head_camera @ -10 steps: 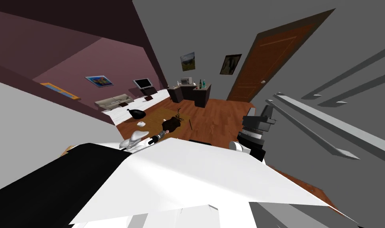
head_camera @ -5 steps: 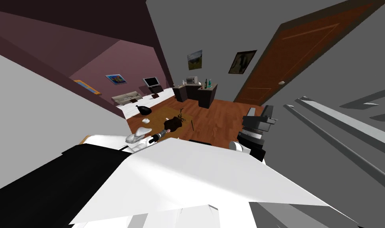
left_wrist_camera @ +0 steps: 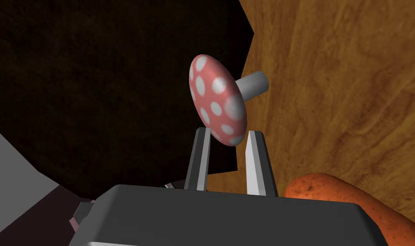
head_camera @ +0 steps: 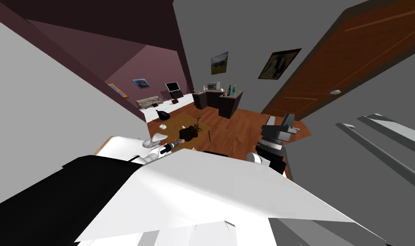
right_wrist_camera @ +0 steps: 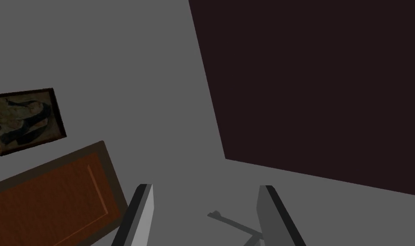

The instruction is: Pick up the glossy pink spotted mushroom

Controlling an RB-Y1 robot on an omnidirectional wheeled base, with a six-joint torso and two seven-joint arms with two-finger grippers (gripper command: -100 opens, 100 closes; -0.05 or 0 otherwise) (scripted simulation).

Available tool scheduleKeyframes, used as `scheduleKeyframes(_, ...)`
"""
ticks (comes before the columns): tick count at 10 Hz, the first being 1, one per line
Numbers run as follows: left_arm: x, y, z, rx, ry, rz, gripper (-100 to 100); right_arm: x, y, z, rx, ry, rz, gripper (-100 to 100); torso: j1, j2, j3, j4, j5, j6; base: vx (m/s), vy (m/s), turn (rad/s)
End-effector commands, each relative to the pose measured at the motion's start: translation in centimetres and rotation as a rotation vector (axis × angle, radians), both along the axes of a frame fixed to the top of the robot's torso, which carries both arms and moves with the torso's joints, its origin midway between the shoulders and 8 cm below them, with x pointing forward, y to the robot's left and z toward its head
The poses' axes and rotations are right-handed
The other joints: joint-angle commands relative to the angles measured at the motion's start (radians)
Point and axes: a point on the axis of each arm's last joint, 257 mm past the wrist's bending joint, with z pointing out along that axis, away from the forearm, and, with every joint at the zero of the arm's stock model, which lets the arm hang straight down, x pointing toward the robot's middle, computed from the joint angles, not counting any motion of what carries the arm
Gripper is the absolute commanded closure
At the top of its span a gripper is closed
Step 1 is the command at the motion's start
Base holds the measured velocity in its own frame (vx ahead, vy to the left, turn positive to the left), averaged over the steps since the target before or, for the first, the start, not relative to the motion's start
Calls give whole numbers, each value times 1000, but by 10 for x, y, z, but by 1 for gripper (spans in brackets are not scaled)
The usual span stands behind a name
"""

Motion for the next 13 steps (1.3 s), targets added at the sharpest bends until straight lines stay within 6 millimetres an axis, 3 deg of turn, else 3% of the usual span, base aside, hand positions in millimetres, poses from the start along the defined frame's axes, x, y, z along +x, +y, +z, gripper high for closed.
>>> scheduleKeyframes(1, -4, -5, -4, 10, 20, -40, 100, 0, 0, 0, 0, 0, 0, 0, 0, 0, 0, 0, 0, 0, 54, -35, 70)
scheduleKeyframes(2, 6, -8, 0, -16, 7, -49, 100, 0, 0, 0, 0, 0, 0, 0, 1, 2, 1, 1, 1, 3, 107, -54, 331)
scheduleKeyframes(9, -3, -26, -9, -2, 76, -189, 100, 0, 0, 0, 0, 0, 0, 0, 1, 1, 1, 1, 0, 3, 69, -43, 161)
scheduleKeyframes(11, -1, -36, -9, -30, 92, -232, 100, 0, 0, 0, 0, 0, 0, 0, 2, 0, 0, 0, 0, 1, 113, -45, 408)
scheduleKeyframes(13, -4, -35, -10, -20, 102, -237, 100, 0, 0, 0, 0, 0, 0, 0, 1, 1, 1, 0, 1, 3, 27, -34, 21)
